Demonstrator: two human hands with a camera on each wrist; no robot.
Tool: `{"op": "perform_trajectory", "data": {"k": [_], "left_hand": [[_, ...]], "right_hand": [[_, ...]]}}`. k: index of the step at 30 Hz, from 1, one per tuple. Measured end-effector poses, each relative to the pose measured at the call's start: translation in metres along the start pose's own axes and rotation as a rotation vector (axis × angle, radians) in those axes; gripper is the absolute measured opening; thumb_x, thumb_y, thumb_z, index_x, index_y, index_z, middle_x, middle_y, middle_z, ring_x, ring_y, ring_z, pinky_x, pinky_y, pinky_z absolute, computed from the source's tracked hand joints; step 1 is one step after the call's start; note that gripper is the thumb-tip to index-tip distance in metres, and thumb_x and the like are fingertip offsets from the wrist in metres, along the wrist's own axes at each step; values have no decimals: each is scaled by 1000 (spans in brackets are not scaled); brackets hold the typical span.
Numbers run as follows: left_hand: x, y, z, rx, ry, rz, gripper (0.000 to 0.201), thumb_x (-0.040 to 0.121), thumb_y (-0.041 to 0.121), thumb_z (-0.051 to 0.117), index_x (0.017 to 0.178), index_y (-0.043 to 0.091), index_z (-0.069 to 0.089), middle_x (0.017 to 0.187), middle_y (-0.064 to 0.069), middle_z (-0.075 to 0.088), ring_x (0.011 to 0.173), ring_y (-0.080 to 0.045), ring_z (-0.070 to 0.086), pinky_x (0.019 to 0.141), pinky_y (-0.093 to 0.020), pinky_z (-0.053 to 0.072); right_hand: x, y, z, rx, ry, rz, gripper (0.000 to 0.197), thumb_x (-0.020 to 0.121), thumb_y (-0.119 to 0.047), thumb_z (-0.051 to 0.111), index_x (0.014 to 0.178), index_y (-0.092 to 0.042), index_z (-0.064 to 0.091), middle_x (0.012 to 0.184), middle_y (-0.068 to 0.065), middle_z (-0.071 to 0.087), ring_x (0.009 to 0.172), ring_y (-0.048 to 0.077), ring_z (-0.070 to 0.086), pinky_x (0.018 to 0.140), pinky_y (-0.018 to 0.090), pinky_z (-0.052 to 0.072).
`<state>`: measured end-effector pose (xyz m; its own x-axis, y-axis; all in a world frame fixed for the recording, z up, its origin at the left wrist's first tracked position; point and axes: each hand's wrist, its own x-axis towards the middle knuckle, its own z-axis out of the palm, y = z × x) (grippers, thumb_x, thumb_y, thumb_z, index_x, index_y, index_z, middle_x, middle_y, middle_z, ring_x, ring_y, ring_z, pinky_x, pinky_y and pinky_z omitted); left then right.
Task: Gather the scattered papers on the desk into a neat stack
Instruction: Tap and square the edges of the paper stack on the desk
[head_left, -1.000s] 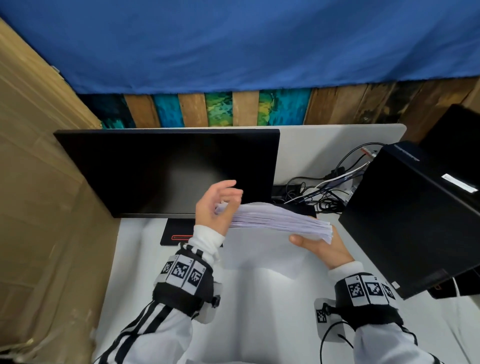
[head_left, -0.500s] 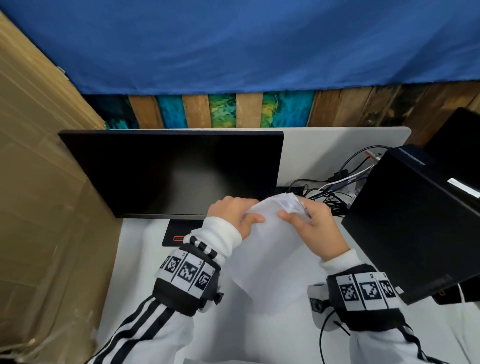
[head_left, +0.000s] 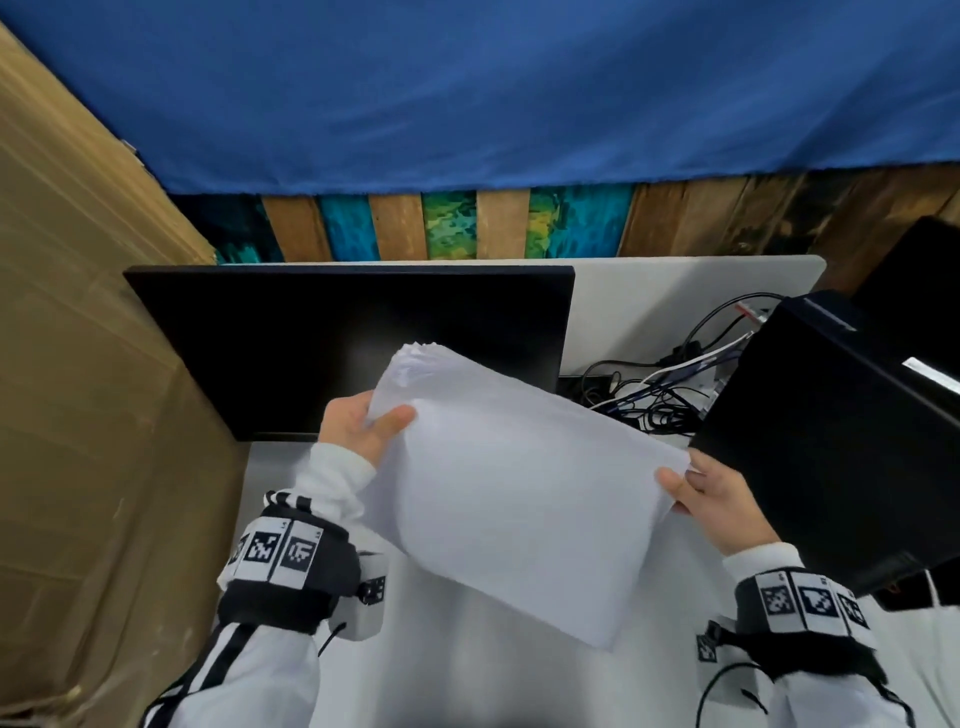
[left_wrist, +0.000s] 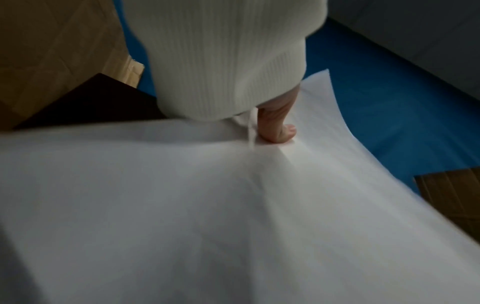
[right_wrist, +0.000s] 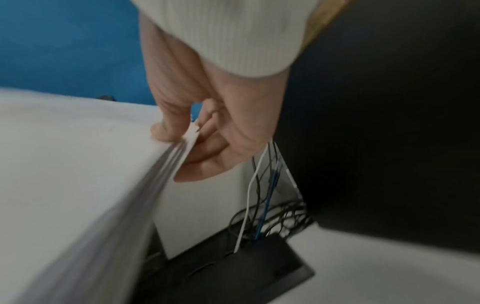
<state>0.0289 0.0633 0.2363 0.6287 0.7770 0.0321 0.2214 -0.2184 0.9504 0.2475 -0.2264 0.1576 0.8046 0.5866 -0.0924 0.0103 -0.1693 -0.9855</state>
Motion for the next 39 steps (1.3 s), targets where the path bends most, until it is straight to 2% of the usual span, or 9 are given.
{"op": "perform_trajectory", "data": {"k": [5, 11, 15, 19, 24, 29, 32, 35, 39], "left_hand": [[-6, -12, 13, -127, 82, -33, 20, 82, 9, 64, 67, 22, 61, 53, 15, 67, 59, -7, 58, 55, -16, 48], [-1, -28, 9, -88, -90, 46, 34, 52, 22, 85, 73, 31, 60, 64, 18, 68, 59, 13, 63, 55, -6, 50], [-21, -85, 24, -21, -211, -124, 41, 51, 7, 86, 81, 24, 64, 81, 7, 67, 82, -15, 63, 63, -2, 48], [-35, -114, 42, -44, -146, -273, 27, 67, -7, 75, 78, 16, 65, 61, 14, 68, 79, -22, 59, 55, 2, 45], [-30, -99, 31, -52, -113, -171, 18, 77, -5, 67, 84, 11, 62, 70, 4, 60, 59, 3, 59, 55, -1, 43], [-39, -89, 23, -18, -150, -153, 37, 81, 9, 62, 63, 41, 69, 64, 31, 69, 65, 18, 60, 62, 5, 43], [-40, -69, 30, -62, -82, -114, 28, 72, 14, 57, 56, 33, 70, 56, 25, 69, 56, 13, 60, 56, 2, 43], [-38, -35, 47, 18, -207, -64, 33, 73, 1, 57, 50, 23, 65, 45, 9, 62, 45, 2, 55, 56, -14, 45], [-45, 11, 58, 19, -252, 179, 16, 73, 3, 62, 73, 14, 74, 71, 5, 75, 74, -2, 68, 74, -14, 51]], "right_hand": [[-6, -7, 20, 344, -54, 65, 82, 32, -48, 90, 104, -17, 65, 96, -2, 76, 89, 16, 72, 74, 29, 60], [-10, -27, 23, 261, 18, -140, 28, 68, -20, 70, 95, -15, 68, 83, -11, 77, 78, 7, 71, 68, 19, 57], [-21, 26, 30, 95, 21, 13, 29, 71, 4, 72, 91, -18, 70, 82, -3, 77, 86, 21, 69, 68, 18, 56], [-23, 50, 38, 55, 137, 83, 23, 74, 5, 70, 80, -16, 69, 76, -2, 71, 82, 25, 63, 62, 11, 53], [-18, 23, 27, 49, 113, -56, 14, 75, 0, 71, 80, -13, 72, 69, -8, 73, 71, 10, 65, 66, 17, 52], [-25, 20, 22, -207, 18, -72, 28, 74, 2, 72, 77, -27, 72, 77, -18, 73, 71, 1, 63, 67, 6, 48], [-22, 15, 28, -774, 60, -94, 20, 76, -19, 71, 84, -37, 69, 85, -12, 74, 87, 10, 66, 95, 28, 44], [-19, -4, 44, -1195, 40, -123, 25, 80, -42, 62, 103, -33, 66, 99, -6, 71, 108, 17, 60, 110, 42, 20], [-20, -32, 73, -910, -245, -212, 38, 75, -63, 42, 75, -30, 60, 60, -5, 57, 76, 29, 60, 72, 37, 44]]}}
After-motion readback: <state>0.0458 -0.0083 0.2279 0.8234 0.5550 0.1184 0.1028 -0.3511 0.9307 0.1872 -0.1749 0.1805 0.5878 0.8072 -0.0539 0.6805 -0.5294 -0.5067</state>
